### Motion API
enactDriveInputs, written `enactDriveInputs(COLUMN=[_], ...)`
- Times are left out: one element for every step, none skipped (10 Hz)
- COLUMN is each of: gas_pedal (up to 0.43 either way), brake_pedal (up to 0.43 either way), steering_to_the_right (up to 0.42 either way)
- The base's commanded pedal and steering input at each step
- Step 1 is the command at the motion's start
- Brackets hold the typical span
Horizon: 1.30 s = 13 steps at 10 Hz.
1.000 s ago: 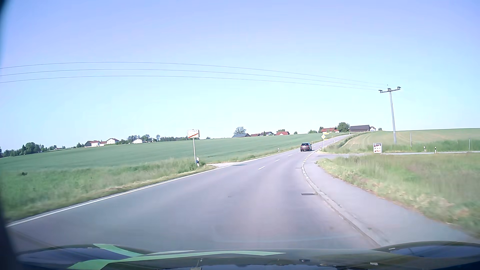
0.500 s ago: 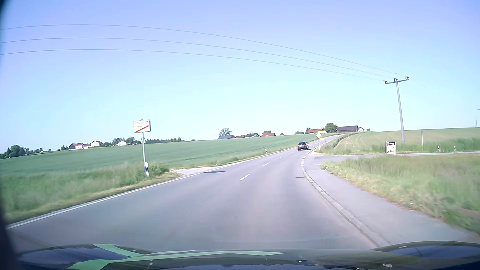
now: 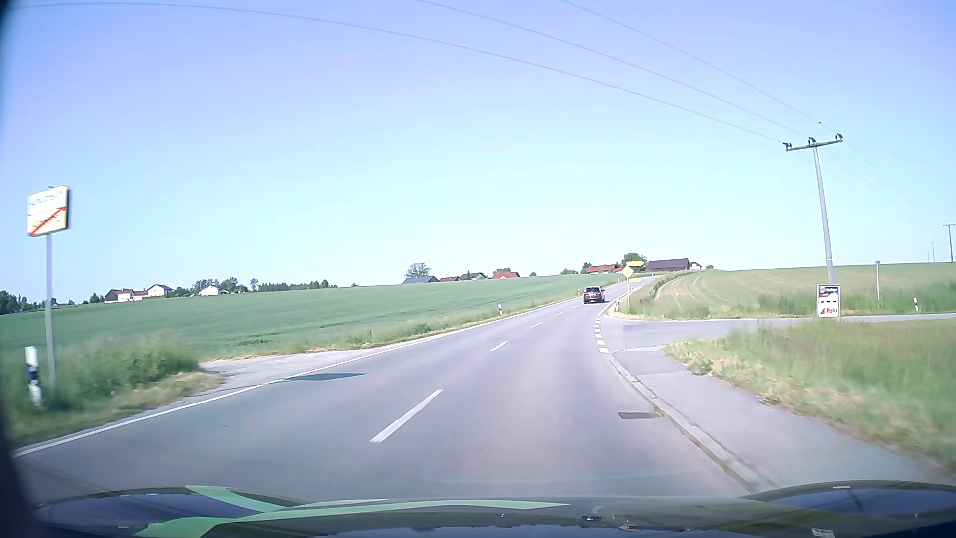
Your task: Follow the waypoints while adhering to traffic rules and regulations
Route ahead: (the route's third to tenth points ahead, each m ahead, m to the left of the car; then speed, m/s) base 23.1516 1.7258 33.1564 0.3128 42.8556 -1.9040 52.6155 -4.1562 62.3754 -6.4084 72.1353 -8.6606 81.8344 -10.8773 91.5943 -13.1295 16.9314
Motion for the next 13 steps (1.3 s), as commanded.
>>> enactDriveInputs(gas_pedal=[0.169,0.177,0.189,0.189,0.197,0.197,0.197,0.197,0.197,0.197,0.197,0.197,0.209], brake_pedal=[0.0,0.0,0.0,0.0,0.0,0.0,0.0,0.0,0.0,0.0,0.0,0.0,0.0], steering_to_the_right=[0.027,0.026,0.026,0.027,0.026,0.026,0.025,0.024,0.023,0.02,0.02,0.02,0.02])
